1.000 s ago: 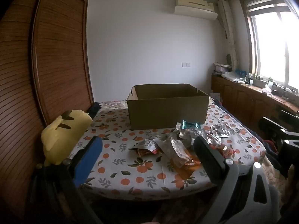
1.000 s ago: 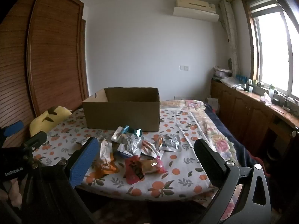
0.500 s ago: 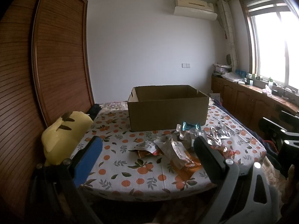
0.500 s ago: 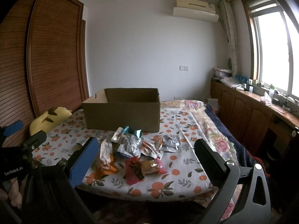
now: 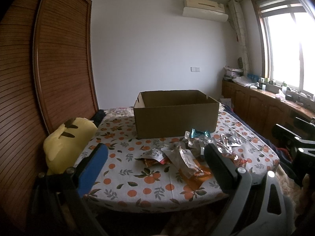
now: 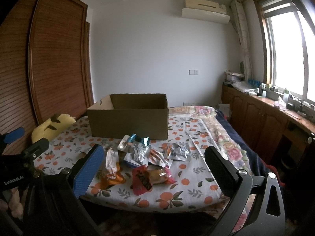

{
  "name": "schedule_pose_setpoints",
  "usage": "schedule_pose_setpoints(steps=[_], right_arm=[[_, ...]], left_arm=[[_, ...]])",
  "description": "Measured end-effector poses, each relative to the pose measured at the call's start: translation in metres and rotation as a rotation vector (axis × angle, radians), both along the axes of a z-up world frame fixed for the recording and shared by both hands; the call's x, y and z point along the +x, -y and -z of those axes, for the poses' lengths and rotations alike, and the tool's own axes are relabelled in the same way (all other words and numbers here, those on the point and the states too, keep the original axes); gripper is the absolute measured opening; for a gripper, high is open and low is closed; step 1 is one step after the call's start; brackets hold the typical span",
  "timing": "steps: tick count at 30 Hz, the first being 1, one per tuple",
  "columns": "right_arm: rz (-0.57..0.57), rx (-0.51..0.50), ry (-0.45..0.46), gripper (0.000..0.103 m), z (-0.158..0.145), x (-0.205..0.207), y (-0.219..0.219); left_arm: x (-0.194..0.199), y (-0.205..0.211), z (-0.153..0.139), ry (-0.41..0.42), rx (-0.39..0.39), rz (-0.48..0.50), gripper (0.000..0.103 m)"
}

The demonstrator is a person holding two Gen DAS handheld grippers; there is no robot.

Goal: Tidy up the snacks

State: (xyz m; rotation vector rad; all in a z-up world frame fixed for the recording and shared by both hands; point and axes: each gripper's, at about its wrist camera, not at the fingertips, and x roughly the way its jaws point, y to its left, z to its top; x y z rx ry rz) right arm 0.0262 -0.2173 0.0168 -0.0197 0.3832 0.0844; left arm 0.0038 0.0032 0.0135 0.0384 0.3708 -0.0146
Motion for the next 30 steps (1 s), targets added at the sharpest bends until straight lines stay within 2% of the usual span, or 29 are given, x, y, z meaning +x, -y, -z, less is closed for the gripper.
schedule_pose_setpoints(steps=[30], right_arm=[[-0.001,0.004,0.000,0.103,-0.0003,0.0003,-0.0015]], left_arm=[[-0.0054,0.0015,-0.0050,0.005,-0.001,0.001,0.099]])
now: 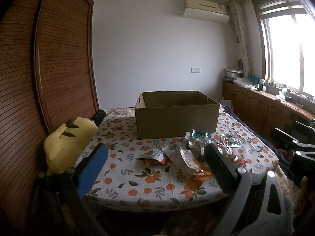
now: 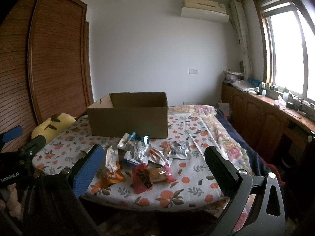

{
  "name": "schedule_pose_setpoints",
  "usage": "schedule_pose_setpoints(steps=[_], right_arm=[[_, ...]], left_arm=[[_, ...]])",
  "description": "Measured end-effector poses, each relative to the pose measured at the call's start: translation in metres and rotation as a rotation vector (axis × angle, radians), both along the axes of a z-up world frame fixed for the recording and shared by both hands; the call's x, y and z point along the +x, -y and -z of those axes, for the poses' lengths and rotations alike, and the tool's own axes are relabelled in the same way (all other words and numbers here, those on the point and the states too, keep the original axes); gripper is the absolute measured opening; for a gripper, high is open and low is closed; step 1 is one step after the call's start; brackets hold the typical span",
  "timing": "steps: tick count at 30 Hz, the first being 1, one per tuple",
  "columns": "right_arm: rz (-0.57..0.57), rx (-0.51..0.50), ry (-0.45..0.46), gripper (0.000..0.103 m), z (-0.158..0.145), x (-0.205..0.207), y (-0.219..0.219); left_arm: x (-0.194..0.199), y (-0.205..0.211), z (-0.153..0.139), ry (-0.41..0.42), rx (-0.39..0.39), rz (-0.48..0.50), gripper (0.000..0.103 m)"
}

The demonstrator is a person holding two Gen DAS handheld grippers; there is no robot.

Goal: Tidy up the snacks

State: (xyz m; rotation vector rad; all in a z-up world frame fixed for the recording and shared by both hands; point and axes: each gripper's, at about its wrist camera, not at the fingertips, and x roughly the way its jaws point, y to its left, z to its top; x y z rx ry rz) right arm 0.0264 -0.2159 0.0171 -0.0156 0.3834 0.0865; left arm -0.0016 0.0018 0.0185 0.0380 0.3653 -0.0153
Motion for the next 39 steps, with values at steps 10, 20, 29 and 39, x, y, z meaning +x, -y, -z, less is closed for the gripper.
schedule_pose_setpoints(steps=[10,20,29,39], right_arm=[[-0.001,0.003,0.000,0.103,0.001,-0.001,0.002],[-0.001,0.002,-0.003,0.103,0.000,-0.001,0.001],[-0.015,-0.002,-0.020,0.103,0.005,0.005,-0.001],[-0.036,-0.030,-0.092,0.103,0.030,0.044,0.000]], left_arm=[[-0.003,0.000,0.001,0.009,0.000,0.000,0.099],[-0.003,0.000,0.001,0.010,0.000,0.000,0.099],[0.004,-0.002,0.005,-0.018,-0.023,0.016,0.099],[0.059,0.000,0.044,-0.181,-0.005,0.081,0.099]])
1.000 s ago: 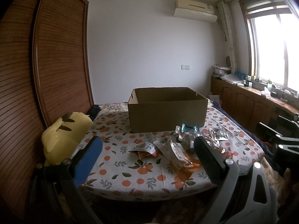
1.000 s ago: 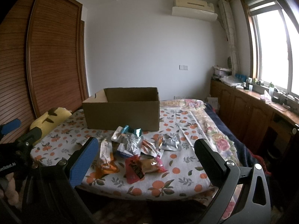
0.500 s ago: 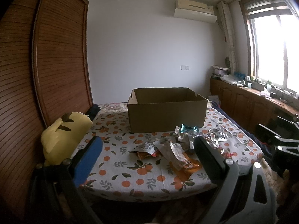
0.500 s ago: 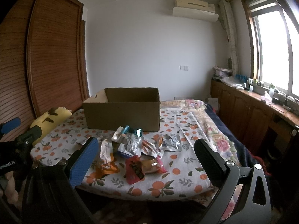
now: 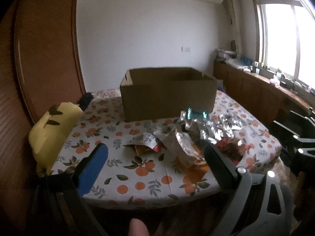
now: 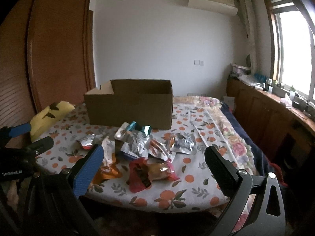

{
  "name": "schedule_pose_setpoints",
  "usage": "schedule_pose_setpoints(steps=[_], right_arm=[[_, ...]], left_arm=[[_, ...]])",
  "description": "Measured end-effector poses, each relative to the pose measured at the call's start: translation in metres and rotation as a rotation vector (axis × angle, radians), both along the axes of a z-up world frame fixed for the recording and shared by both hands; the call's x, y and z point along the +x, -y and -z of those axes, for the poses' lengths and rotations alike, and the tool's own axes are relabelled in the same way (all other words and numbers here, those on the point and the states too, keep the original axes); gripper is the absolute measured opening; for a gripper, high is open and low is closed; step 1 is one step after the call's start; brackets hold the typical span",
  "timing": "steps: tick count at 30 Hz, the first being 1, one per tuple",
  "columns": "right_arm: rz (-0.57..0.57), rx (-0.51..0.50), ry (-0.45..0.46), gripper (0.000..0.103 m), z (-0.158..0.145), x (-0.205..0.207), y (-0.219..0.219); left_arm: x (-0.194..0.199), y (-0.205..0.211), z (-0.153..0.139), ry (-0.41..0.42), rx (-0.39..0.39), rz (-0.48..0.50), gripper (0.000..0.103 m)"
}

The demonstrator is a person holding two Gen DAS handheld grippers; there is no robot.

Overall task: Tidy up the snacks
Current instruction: 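Reach the right gripper into the snack pile and grasp the clear barcode packet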

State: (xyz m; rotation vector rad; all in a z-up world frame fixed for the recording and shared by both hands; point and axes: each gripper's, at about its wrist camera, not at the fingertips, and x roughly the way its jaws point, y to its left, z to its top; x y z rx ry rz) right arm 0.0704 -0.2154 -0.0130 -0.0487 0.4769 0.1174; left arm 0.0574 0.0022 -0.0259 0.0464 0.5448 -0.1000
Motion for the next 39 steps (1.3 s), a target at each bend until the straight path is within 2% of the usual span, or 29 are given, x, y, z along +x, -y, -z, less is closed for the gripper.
schedule_pose_setpoints(steps=[3,7,12,17,21,24,27,29,32,37,39], right_arm=[[0.000,0.006,-0.023,0.103,0.008,0.015,0.002],[-0.005,0.005,-0.043,0.103,0.016,0.031,0.004],[-0.011,-0.004,-0.068,0.103,0.027,0.051,0.004],[-0.018,-0.005,-0.094,0.103,0.037,0.068,0.003],[-0.026,-0.009,-0.106,0.103,0.043,0.078,0.001],[-0.040,-0.010,-0.117,0.103,0.047,0.085,-0.004],[-0.060,-0.011,-0.128,0.103,0.051,0.091,-0.010],[-0.081,-0.007,-0.137,0.103,0.053,0.095,-0.016],[-0.146,0.020,-0.164,0.103,0.055,0.102,-0.029],[-0.282,0.043,-0.226,0.103,0.062,0.113,-0.063],[-0.337,0.037,-0.255,0.100,0.066,0.117,-0.079]], left_arm=[[0.016,-0.002,0.010,-0.056,-0.025,0.030,0.099],[0.038,-0.003,0.022,-0.125,-0.011,0.036,0.099],[0.055,-0.013,0.029,-0.169,-0.078,0.087,0.099],[0.072,-0.021,0.031,-0.162,-0.050,0.072,0.099],[0.087,-0.037,0.031,-0.144,-0.057,0.038,0.099],[0.097,-0.045,0.031,-0.109,-0.022,0.032,0.099],[0.109,-0.049,0.033,-0.127,0.027,0.015,0.099],[0.118,-0.054,0.036,-0.159,0.031,0.028,0.099],[0.130,-0.063,0.040,-0.212,-0.018,0.082,0.099],[0.143,-0.070,0.045,-0.262,-0.044,0.100,0.099],[0.146,-0.072,0.047,-0.271,-0.056,0.111,0.099]])
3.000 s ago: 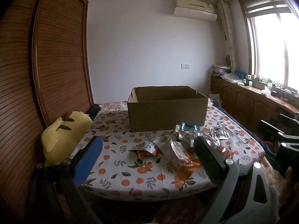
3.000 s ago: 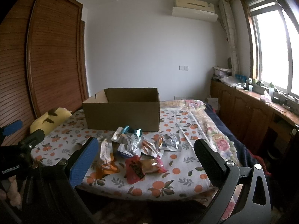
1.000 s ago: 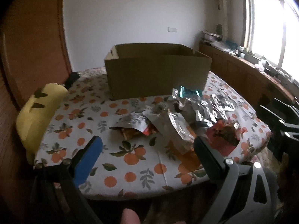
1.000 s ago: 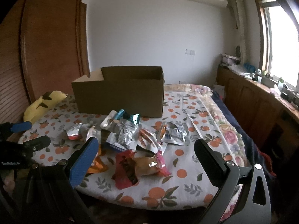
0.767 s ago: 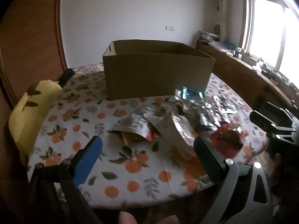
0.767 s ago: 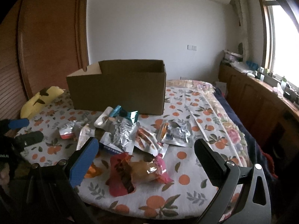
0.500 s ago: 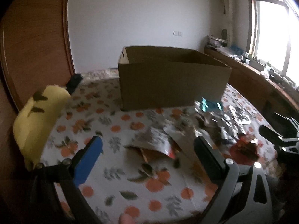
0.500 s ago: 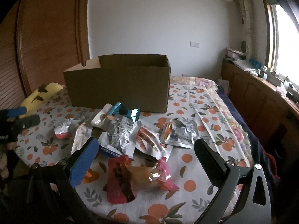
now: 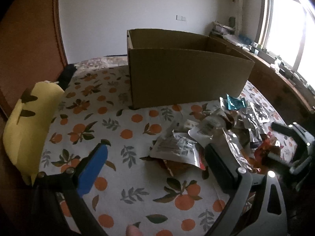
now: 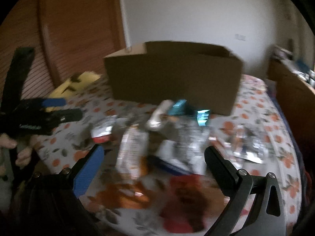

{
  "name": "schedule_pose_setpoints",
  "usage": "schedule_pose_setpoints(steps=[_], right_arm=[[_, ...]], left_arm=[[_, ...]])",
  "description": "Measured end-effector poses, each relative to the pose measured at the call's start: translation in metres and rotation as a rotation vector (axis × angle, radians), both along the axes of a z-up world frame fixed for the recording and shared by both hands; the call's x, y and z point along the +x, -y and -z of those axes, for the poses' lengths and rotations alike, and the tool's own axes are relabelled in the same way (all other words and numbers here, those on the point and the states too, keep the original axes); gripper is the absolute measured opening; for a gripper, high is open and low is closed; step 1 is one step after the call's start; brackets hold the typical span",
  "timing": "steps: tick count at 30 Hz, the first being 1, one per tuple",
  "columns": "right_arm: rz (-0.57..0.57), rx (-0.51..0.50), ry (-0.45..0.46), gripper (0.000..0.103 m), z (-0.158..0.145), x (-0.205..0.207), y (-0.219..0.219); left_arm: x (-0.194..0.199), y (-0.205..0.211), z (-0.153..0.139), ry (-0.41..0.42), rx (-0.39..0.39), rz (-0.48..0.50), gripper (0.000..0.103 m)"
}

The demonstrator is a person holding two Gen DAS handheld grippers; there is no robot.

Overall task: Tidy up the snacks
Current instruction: 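Reach the right gripper into the snack pile and grasp the clear barcode packet, then grasp the white printed packet with the left gripper while the right gripper holds its packet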

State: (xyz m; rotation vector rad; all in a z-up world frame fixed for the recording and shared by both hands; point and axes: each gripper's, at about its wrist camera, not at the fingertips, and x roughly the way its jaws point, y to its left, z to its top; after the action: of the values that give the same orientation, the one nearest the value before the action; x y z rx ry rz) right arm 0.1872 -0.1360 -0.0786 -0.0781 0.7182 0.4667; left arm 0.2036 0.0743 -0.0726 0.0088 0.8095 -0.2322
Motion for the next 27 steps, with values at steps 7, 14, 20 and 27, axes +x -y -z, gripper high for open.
schedule_pose_setpoints(steps=[7,14,20,27], right_arm=[[-0.097,-0.076,-0.106,0.079,0.022,0.022,-0.037],[-0.116,-0.210,-0.090,0.079,0.030,0.040,-0.057],[-0.106,-0.372,-0.008,0.058,0.040,0.044,-0.068],[-0.100,-0.314,-0.025,0.046,0.031,0.047,-0.051]], left_arm=[[0.012,-0.006,0.008,-0.012,0.023,0.024,0.099],[0.017,-0.013,0.011,-0.020,0.008,0.037,0.099],[0.018,-0.017,0.014,-0.026,-0.012,0.039,0.099],[0.017,-0.012,0.019,-0.040,-0.037,0.071,0.099]])
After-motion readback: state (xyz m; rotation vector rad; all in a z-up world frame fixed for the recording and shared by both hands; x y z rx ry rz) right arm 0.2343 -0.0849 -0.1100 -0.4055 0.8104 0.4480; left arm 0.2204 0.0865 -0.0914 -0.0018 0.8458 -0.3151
